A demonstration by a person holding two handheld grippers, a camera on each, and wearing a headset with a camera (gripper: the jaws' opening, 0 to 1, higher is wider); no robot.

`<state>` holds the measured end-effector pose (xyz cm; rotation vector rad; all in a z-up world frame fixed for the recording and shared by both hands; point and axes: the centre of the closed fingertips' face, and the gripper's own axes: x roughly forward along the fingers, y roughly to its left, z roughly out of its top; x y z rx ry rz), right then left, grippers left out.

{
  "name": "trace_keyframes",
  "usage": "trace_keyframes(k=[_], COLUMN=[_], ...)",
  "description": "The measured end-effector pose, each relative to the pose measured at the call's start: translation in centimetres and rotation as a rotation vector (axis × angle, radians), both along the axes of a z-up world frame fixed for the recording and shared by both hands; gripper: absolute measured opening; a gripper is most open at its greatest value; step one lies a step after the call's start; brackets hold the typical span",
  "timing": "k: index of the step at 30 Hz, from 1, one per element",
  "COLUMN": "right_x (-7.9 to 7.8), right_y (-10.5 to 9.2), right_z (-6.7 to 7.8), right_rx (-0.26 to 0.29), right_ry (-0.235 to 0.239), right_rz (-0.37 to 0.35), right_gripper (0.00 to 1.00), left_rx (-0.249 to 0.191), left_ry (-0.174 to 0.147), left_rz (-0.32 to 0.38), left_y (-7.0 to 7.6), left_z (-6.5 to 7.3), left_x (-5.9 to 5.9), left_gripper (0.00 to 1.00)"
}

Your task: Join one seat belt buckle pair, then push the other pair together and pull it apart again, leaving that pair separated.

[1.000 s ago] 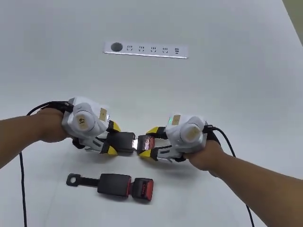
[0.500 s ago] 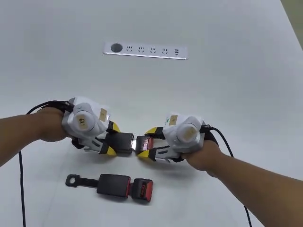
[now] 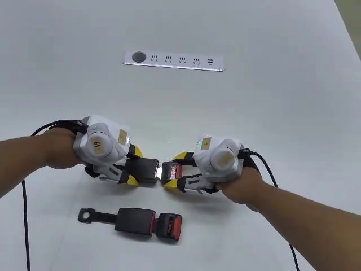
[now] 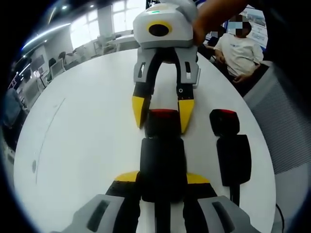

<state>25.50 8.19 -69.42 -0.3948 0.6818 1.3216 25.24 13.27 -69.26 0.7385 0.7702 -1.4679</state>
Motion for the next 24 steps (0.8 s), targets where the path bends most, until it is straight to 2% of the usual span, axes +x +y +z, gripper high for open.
trace_keyframes(k=[16, 24], right_x=[-0.1, -0.1], right_y=[-0.2, -1.2], right_z=[0.4, 0.2], right_rx=[-0.023, -0.041], right_ry=[0.002, 0.007], right_rz=[0.002, 0.007], right_gripper=[0.34, 0.34], left_rx=[0.006, 0.009], left_ry=[-0.001, 0.001], left_rz=[-0.005, -0.005], left_y=[0.0, 0.1], left_z=[-0.1, -0.1], left_x=[0.0, 0.0], left_gripper=[0.34, 0.34])
